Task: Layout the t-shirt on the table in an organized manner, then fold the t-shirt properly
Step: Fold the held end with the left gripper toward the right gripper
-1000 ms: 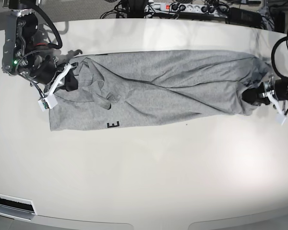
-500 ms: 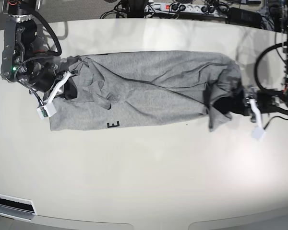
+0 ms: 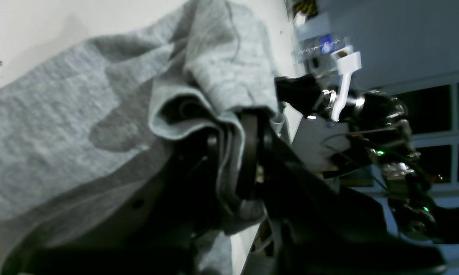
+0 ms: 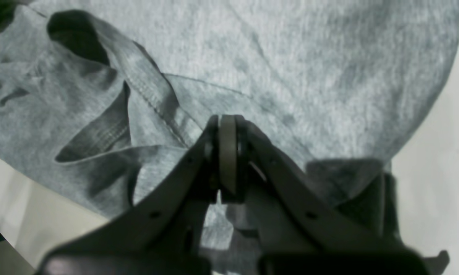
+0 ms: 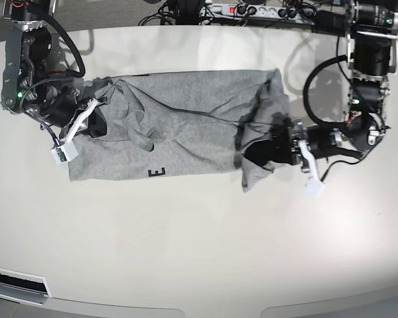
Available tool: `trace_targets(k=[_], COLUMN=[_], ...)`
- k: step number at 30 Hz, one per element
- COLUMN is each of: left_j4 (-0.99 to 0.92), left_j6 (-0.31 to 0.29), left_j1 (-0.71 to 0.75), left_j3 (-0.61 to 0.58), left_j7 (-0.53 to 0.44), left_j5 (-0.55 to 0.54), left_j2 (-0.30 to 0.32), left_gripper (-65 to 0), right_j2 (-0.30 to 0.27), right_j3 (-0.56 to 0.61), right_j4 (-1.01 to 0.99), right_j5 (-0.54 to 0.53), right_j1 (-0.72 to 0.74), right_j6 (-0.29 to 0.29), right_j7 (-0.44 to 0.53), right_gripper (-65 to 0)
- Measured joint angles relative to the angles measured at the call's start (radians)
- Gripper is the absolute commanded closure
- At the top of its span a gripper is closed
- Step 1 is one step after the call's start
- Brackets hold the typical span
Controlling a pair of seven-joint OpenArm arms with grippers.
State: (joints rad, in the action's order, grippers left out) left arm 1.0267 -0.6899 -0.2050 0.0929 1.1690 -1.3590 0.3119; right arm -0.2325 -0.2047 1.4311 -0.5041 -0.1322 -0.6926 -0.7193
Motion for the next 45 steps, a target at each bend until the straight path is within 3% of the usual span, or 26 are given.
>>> trace_targets(k=[1,2,5,7,9,10,13,14,18,22,27,31,36,40,45], left_j4=[0.000,0.000,0.000,0.000,0.000,0.000,-0.002,-0.002,-0.001,-0.001,0.000,-0.001,-0.001,-0.001,0.000], left_j6=[0.000,0.000,0.001,0.000,0.000,0.000,0.000,0.000,0.000,0.000,-0.001,0.056,0.068,0.001,0.001], left_j1=[0.000,0.000,-0.006,-0.008,-0.009,-0.010,-0.032,-0.045,-0.087,-0.106,-0.105,-0.082,-0.042,-0.029,-0.018], left_j3=[0.000,0.000,0.000,0.000,-0.001,-0.001,-0.001,-0.001,-0.002,0.027,0.105,0.112,0.111,0.111,0.126], left_j7=[-0.008,-0.011,0.021,0.073,0.104,0.103,0.109,0.115,0.141,0.130,-0.033,-0.065,-0.056,0.057,0.013], left_j5=[0.005,0.004,-0.043,-0.103,-0.100,-0.100,-0.095,-0.093,-0.100,-0.084,0.239,0.435,0.400,0.256,0.214], left_j2=[-0.007,-0.013,-0.033,-0.040,-0.037,-0.037,-0.029,-0.029,-0.023,0.030,0.066,0.059,0.060,0.060,0.069], left_gripper=[0.0,-6.7,-33.5,-38.2,-36.6,-32.0,-2.9,0.0,0.0,0.0,0.0,0.0,0.0,0.0,0.0], right_j2=[0.000,0.000,0.000,0.000,0.000,0.000,0.000,0.000,0.000,0.000,0.000,0.000,0.000,0.000,0.000], right_j3=[0.000,0.000,0.000,0.000,0.000,0.000,0.000,0.000,0.000,0.000,0.000,0.000,0.000,0.000,0.000], right_j4=[0.000,0.000,0.000,0.000,0.000,0.000,0.000,0.000,0.000,0.000,0.000,0.000,0.000,0.000,0.000], right_j5=[-0.001,0.000,-0.001,-0.001,-0.001,-0.001,-0.002,-0.002,-0.004,-0.003,-0.005,-0.004,-0.004,-0.005,-0.004], right_j1=[0.000,0.000,0.000,0.000,0.000,0.000,0.000,0.000,0.000,0.000,0.001,0.000,0.001,0.001,0.001], right_j6=[0.000,0.000,0.000,0.000,0.000,0.000,0.000,0.000,0.000,0.000,0.000,0.000,0.000,0.000,0.000], right_j7=[0.000,0.000,0.000,0.000,-0.002,-0.002,-0.003,-0.003,-0.002,-0.003,-0.002,-0.002,-0.002,-0.002,-0.002], right_gripper=[0.0,0.0,0.0,0.0,-2.6,-4.3,-4.9,-4.9,-4.9,-4.9,-4.9,-4.9,-4.9,-4.9,-4.9])
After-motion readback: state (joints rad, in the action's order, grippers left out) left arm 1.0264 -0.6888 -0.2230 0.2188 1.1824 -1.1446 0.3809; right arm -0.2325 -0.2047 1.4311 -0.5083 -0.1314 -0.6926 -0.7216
